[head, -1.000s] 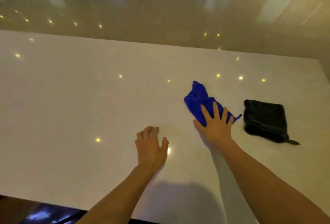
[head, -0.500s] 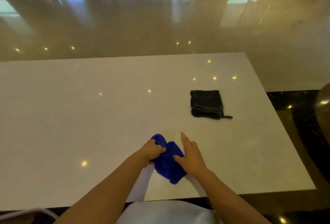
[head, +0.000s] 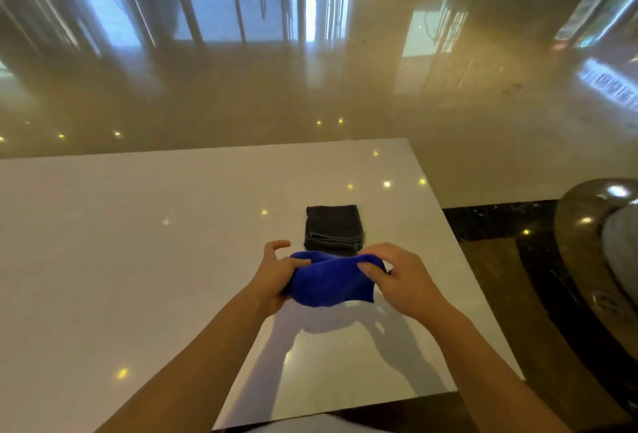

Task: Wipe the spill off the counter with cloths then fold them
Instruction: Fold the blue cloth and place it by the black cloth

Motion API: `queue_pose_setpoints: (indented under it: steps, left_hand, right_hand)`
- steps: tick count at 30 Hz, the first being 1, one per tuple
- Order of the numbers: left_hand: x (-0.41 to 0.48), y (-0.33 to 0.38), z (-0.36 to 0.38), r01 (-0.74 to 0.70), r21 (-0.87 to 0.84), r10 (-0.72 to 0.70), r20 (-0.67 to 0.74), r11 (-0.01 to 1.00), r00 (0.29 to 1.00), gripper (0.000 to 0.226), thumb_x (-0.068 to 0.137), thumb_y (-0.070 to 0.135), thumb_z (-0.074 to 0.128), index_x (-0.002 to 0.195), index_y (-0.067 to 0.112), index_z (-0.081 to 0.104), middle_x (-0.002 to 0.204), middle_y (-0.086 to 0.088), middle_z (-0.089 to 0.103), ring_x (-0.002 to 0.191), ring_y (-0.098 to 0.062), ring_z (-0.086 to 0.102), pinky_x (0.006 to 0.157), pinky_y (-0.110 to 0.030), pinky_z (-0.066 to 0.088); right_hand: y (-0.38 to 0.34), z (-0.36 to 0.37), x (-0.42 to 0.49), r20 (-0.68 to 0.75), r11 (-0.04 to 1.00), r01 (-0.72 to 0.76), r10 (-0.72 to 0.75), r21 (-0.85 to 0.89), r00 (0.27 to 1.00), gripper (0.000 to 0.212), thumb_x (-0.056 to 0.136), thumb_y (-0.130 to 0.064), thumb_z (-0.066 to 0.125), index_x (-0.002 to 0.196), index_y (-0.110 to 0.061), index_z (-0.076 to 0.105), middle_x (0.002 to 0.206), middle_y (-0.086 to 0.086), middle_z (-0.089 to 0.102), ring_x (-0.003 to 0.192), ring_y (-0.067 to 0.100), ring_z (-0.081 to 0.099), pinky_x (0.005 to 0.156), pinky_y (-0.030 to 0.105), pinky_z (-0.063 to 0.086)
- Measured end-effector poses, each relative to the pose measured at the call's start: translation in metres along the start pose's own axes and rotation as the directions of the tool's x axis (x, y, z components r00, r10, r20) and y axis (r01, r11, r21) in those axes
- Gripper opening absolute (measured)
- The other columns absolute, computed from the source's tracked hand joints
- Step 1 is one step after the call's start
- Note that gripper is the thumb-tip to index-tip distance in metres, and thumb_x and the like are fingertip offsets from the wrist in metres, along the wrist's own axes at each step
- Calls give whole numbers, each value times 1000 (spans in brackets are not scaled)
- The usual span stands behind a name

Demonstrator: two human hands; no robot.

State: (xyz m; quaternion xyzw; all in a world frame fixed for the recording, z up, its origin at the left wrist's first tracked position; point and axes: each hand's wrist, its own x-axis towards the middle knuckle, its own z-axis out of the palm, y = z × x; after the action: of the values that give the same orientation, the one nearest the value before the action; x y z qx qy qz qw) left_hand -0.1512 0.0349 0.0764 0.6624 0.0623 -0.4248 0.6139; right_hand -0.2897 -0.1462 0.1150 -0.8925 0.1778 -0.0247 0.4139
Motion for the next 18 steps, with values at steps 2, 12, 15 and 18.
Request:
queue_pose_setpoints:
  steps: [2, 12, 15, 18]
  left_hand:
    - [0, 7, 17, -133, 175, 147, -68, 975, 987, 32, 94, 3, 55, 121, 20, 55, 119, -13, 64, 103, -32, 67, 71, -37, 61]
    - [-12, 28, 78, -463, 787, 236, 399, 408, 886, 44, 69, 70, 70, 98, 36, 65, 144, 3, 40, 136, -22, 32, 111, -51, 36]
    - [-5, 24, 101, -465, 863, 325, 389, 199, 862, 37, 72, 53, 78, 103, 36, 66, 148, 2, 39, 140, -26, 26, 112, -56, 32]
    - [7, 22, 110, -498, 788, 291, 412, 362, 864, 41, 78, 35, 80, 114, 21, 65, 130, -1, 58, 122, -26, 53, 100, -48, 50]
  right_hand:
    - [2, -26, -6, -67, 998, 19, -15, 56, 998, 16, 99, -20, 60, 113, -21, 65, 107, -4, 69, 99, 13, 65, 86, 26, 54]
    - [-20, -128, 4, -81, 962, 245, -256, -124, 963, 16, 103, -25, 49, 107, -35, 61, 96, -15, 69, 89, 3, 62, 71, 14, 48]
    - [-25, -140, 13, -102, 947, 274, -293, -167, 951, 18, 102, -25, 51, 116, -25, 63, 103, -7, 68, 91, 7, 61, 76, 15, 45]
    - [-31, -148, 14, -145, 914, 339, -375, -223, 915, 18, 101, -22, 55, 114, -16, 67, 95, -8, 66, 85, 9, 60, 73, 7, 42]
